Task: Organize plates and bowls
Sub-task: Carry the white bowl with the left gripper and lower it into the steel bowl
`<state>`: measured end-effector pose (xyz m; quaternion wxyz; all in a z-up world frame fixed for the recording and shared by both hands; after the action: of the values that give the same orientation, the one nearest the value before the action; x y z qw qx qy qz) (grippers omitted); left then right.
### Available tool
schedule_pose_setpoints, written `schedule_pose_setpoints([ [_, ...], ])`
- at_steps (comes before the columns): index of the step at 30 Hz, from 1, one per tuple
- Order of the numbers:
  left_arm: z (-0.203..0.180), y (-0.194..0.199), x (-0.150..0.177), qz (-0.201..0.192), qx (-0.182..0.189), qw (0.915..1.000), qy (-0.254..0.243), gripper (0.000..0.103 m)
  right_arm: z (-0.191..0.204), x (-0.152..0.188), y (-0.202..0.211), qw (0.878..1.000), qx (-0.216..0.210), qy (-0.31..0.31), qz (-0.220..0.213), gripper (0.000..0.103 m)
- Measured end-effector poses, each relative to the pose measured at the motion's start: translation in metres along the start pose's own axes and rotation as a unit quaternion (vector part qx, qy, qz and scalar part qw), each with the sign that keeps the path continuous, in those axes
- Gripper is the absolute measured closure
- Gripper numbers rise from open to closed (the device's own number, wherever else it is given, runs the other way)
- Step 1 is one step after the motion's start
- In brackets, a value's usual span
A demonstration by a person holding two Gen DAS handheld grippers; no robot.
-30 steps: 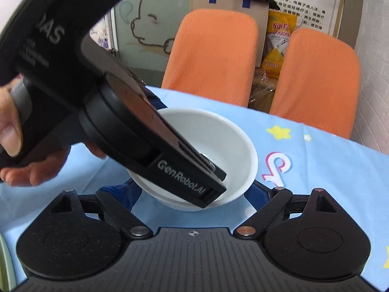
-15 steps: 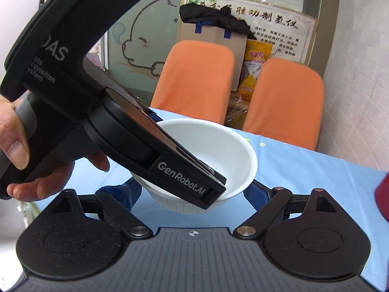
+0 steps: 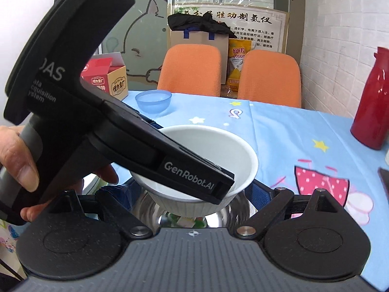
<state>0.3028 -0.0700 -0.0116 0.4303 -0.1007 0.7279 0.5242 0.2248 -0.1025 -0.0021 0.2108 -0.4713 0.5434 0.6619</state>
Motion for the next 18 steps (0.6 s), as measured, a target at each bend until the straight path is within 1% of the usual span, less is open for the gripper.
schedule_pose_setpoints([
  [3,-0.007,0.004,0.006,-0.013,-0.013,0.9997,-0.018,0.032,0.001,0.010,0.007,1.000,-0.002,-0.011,-0.021,0.023],
  [6,-0.009,0.000,0.010,-0.012,-0.028,0.9989,-0.035,0.032,-0.001,0.015,0.005,0.999,-0.012,-0.034,-0.030,0.023],
  [10,-0.008,-0.010,0.012,-0.007,-0.022,0.9990,-0.038,0.032,-0.003,0.016,-0.003,0.999,-0.007,-0.034,-0.022,0.023],
  [14,-0.005,-0.024,0.016,0.009,-0.012,0.9996,-0.024,0.031,-0.006,0.023,-0.008,0.999,-0.004,-0.039,-0.010,0.023],
  [18,-0.001,-0.030,0.021,0.019,-0.001,0.9997,-0.014,0.031,-0.001,0.026,-0.010,1.000,0.010,-0.015,-0.003,0.023],
])
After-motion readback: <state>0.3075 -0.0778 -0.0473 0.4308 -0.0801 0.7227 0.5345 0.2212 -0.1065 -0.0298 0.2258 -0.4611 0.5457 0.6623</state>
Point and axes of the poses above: each gripper's, at about its wrist camera, not at the fingertips, and y roughly against the way its jaws point, z to its left, x to its underside, the point moved 7 cm from there along -y, roughly the way its jaws point, and after that the axes turned 2 degrees about y, right-handed, at the moved point
